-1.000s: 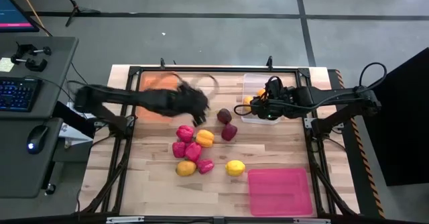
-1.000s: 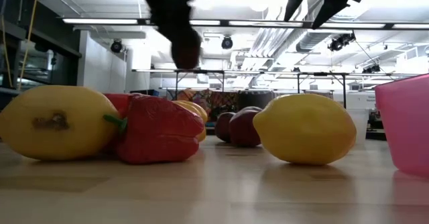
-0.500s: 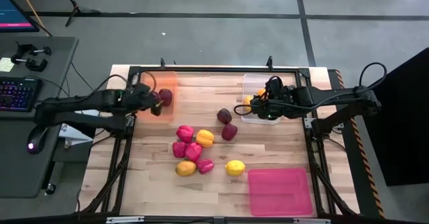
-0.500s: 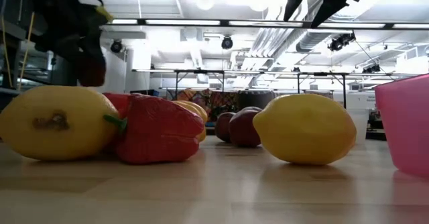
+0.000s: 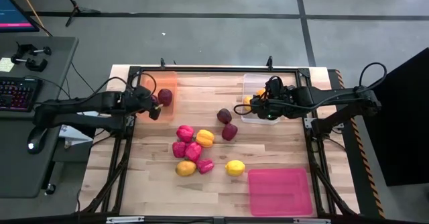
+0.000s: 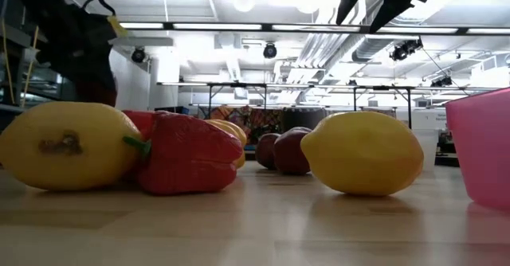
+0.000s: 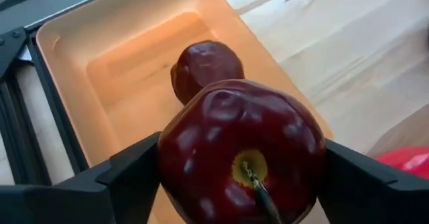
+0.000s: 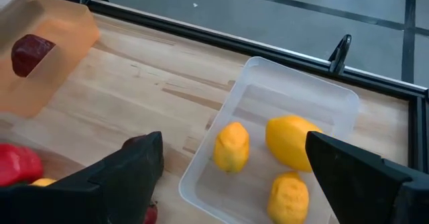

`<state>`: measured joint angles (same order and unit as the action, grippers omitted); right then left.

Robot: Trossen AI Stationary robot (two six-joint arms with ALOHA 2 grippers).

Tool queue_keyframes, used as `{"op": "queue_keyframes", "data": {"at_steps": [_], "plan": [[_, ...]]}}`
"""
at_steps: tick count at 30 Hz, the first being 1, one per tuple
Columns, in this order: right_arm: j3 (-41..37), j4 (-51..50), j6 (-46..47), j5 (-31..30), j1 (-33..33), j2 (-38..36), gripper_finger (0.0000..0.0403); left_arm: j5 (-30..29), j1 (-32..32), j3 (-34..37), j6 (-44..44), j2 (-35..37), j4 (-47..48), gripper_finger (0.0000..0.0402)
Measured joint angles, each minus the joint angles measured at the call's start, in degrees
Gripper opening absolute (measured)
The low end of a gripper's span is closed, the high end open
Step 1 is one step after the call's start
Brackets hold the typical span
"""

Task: Sort produce into baskets
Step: Put the apple into the orange bin

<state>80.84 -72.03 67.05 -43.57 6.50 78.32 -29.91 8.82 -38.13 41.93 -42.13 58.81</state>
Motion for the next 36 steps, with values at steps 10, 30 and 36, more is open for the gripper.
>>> {"op": "queue_keyframes", "data": {"at_steps": [10, 30, 36], "plan": [[0.00, 0.03, 0.02, 0.40, 0.00, 0.00, 0.0355, 4.50, 3.98, -1.22, 2.76, -3.02, -0.46, 0.0386], [5.96, 1.97, 0.05, 4.78, -0.87, -0.78, 0.0355, 30.16, 1.23, -19.67, -25.84, -42.01, -38.40, 0.0383], [8.48, 3.45, -2.14, 3.65, -0.85, -0.76, 0.0355, 30.14, 1.09, -32.61, -53.50, -56.60, -39.54, 0.0383]]}}
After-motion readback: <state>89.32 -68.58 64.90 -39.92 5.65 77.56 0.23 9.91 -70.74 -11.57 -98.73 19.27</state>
